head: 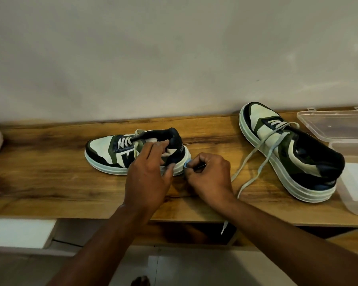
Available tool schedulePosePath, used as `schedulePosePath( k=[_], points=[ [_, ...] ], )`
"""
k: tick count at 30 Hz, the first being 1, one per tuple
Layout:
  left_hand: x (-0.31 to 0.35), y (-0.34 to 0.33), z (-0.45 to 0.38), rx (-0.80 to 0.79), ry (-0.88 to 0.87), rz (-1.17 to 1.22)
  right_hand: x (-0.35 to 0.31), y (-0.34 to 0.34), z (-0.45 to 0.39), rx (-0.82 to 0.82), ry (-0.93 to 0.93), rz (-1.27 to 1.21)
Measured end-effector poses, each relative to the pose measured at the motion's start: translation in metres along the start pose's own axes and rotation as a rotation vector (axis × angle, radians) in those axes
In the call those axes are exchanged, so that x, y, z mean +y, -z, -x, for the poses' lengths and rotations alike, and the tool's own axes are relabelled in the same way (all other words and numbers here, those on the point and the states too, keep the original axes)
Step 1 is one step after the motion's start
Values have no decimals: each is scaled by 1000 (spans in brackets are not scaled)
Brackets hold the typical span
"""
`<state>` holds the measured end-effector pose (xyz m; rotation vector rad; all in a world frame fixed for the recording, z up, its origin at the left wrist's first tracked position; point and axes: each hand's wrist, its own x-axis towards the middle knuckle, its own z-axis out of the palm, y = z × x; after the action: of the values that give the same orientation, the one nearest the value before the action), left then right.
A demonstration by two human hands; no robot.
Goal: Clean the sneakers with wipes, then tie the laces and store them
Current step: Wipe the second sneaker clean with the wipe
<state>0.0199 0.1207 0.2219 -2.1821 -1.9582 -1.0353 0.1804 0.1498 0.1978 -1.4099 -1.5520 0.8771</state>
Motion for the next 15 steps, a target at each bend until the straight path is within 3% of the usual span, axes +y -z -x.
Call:
schedulePosePath(
  k=[5, 9, 13, 15],
  points=[
    [-1, 1, -2, -17, 0, 29, 7, 13, -37, 33, -80, -23],
    [-4, 2, -2, -29, 15, 45, -6, 3, -17, 14, -11, 12],
    [-3, 3, -3, -30, 21, 54, -12, -9, 10, -109, 51, 34],
    [-3, 3, -4, -36, 22, 56, -13, -9, 8, -79, 59, 35]
  ],
)
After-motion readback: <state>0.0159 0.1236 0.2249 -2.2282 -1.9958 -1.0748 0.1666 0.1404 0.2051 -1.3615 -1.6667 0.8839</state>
